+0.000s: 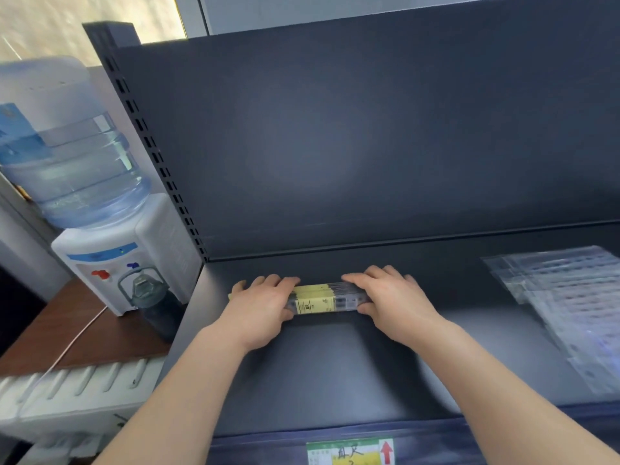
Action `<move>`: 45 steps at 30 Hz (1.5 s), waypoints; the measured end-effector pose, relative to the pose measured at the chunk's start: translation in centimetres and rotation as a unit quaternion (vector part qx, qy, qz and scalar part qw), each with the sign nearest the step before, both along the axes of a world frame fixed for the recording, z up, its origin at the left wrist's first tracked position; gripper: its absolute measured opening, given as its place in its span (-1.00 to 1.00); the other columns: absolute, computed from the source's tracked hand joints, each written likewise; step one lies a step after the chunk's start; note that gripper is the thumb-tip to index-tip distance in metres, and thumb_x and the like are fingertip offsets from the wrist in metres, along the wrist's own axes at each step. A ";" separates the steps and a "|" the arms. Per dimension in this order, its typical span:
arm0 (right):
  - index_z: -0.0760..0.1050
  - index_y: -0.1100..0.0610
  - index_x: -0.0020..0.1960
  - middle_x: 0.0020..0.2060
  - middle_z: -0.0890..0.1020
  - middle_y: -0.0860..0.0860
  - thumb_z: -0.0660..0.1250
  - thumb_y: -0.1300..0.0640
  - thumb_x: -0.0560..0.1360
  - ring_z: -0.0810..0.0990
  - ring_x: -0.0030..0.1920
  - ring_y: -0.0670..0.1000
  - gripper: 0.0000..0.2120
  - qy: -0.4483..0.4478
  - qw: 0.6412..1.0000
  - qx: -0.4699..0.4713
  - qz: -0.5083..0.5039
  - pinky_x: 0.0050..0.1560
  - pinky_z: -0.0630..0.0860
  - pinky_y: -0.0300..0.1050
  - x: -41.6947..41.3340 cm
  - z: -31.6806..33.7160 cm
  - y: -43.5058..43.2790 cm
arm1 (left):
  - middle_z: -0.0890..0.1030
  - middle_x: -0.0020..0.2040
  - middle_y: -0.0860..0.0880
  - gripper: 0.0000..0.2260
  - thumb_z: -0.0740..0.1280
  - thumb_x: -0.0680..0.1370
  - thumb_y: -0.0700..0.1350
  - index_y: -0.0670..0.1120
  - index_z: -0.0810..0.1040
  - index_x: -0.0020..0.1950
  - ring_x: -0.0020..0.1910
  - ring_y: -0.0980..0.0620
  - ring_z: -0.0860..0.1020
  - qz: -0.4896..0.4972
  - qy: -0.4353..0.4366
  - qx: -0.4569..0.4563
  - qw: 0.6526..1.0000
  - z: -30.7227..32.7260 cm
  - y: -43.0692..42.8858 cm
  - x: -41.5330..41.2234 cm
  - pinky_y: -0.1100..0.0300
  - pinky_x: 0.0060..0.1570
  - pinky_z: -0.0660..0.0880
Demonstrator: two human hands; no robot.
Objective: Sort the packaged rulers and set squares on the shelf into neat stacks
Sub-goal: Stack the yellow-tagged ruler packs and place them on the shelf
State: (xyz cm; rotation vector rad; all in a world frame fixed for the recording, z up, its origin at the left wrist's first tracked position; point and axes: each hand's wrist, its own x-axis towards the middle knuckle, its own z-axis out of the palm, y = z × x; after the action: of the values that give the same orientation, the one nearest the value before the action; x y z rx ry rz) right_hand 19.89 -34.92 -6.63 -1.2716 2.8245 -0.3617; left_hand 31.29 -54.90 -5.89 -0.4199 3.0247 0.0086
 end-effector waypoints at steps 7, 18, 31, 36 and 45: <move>-0.13 0.04 0.57 0.51 0.13 -0.03 0.14 0.21 0.53 -0.03 0.54 0.09 -0.29 0.020 0.999 0.039 -0.019 0.48 0.04 0.15 0.5 -0.9 -1.8 | 0.30 0.43 0.04 -0.38 0.15 0.61 -0.14 0.04 -0.06 0.60 0.39 -0.07 0.26 0.009 0.074 -0.056 0.996 -1.5 0.8 -0.3 -0.32 0.44 -0.04; -0.19 -0.13 0.56 0.56 -0.17 -0.07 -0.17 -0.17 0.61 -0.32 0.53 0.02 -0.46 -0.081 0.995 0.061 -0.014 0.50 -0.26 0.15 -0.4 -1.4 -2.9 | -0.17 0.61 0.07 -0.25 -0.07 0.51 0.44 0.12 -0.18 0.59 0.57 0.01 -0.22 0.039 -0.021 0.047 0.998 -1.6 0.1 -1.3 -0.30 0.45 -0.23; -0.16 -0.12 0.56 0.56 -0.14 -0.06 -0.08 -0.14 0.59 -0.24 0.54 -0.02 -0.43 -0.063 0.994 0.070 -0.050 0.51 -0.18 0.14 2.3 -1.3 -2.0 | -0.17 0.61 0.04 -0.21 -0.03 0.49 0.46 0.09 -0.16 0.59 0.57 -0.08 -0.23 0.061 -0.028 0.057 0.996 -1.9 0.9 1.1 -0.31 0.45 -0.19; -0.20 -0.12 0.56 0.56 -0.17 -0.03 -0.10 -0.17 0.61 -0.26 0.54 0.00 -0.43 -0.062 0.995 0.062 -0.046 0.52 -0.19 0.13 3.6 -1.7 -1.2 | -0.19 0.61 0.03 -0.22 -0.08 0.48 0.48 0.13 -0.20 0.58 0.57 -0.08 -0.25 0.056 -0.036 0.044 0.997 -2.1 1.4 2.5 -0.33 0.44 -0.20; -0.22 -0.10 0.56 0.55 -0.21 -0.02 -0.13 -0.19 0.60 -0.29 0.53 0.03 -0.42 -0.069 0.995 0.067 -0.023 0.51 -0.23 0.16 5.5 -2.0 0.6 | -0.20 0.61 0.04 -0.42 -0.09 0.58 0.34 0.27 -0.20 0.55 0.57 -0.09 -0.24 0.075 -0.040 0.048 0.995 -1.8 3.5 4.9 -0.32 0.44 -0.21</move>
State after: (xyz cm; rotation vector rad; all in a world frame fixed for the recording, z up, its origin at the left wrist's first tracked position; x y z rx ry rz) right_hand 25.35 -34.33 -8.65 -1.1130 2.7134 -0.2452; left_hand 36.14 -51.44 -7.65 -0.6219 2.8928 0.1428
